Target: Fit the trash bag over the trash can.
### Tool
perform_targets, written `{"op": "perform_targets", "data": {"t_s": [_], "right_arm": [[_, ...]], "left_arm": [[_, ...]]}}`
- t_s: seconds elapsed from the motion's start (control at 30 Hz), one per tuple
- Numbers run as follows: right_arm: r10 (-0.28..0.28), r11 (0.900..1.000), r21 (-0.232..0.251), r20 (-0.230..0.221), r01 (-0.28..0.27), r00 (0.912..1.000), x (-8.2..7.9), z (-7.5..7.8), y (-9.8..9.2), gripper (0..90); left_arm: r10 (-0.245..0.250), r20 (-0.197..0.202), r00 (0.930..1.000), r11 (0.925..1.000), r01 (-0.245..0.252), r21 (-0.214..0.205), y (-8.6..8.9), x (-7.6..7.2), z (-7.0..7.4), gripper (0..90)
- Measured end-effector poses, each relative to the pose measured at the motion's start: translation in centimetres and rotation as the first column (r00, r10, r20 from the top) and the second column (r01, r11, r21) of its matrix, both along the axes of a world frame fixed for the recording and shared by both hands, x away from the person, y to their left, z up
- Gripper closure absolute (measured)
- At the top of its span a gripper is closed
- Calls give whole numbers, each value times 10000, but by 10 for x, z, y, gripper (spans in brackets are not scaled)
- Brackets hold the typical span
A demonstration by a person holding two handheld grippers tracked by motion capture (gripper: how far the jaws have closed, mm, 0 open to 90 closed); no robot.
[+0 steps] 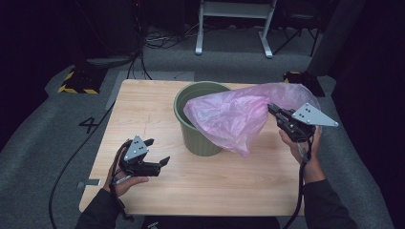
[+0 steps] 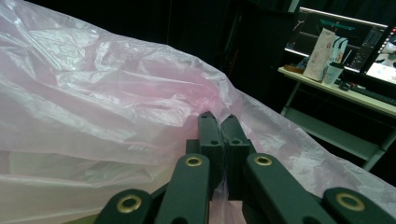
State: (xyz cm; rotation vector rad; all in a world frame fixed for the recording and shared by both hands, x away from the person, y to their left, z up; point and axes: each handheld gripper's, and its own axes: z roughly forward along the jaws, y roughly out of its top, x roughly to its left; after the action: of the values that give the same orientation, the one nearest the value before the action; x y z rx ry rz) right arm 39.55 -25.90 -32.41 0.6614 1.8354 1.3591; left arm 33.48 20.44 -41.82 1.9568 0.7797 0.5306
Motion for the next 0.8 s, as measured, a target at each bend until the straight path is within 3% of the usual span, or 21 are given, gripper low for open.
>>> {"op": "perform_targets", "data": {"t_s": [0.1, 0.27, 0.43, 0.47, 0.8], "right_arm": [[-105, 9997, -242, -23, 104, 9999, 3, 1, 3, 898], [-223, 9987, -460, -98, 218, 9997, 7, 0, 7, 898], [-333, 9966, -767, -270, 311, 9991, 12, -2, 13, 898], [-461, 9944, -961, -283, 431, 9985, 13, -3, 15, 898], [-550, 9899, -1331, -457, 485, 9974, 18, -5, 19, 898]], "left_arm": [[-151, 406, 9991, 9998, 155, -96, -6, 2, 18, 157], [-393, 779, 9962, 9992, 394, -6, -16, 3, 35, 157], [-623, 1194, 9909, 9973, 665, -316, -25, 5, 55, 158], [-615, 1498, 9868, 9967, 686, -426, -29, 6, 63, 162], [-1097, 1734, 9787, 9902, 1228, -668, -61, 24, 97, 167]]}}
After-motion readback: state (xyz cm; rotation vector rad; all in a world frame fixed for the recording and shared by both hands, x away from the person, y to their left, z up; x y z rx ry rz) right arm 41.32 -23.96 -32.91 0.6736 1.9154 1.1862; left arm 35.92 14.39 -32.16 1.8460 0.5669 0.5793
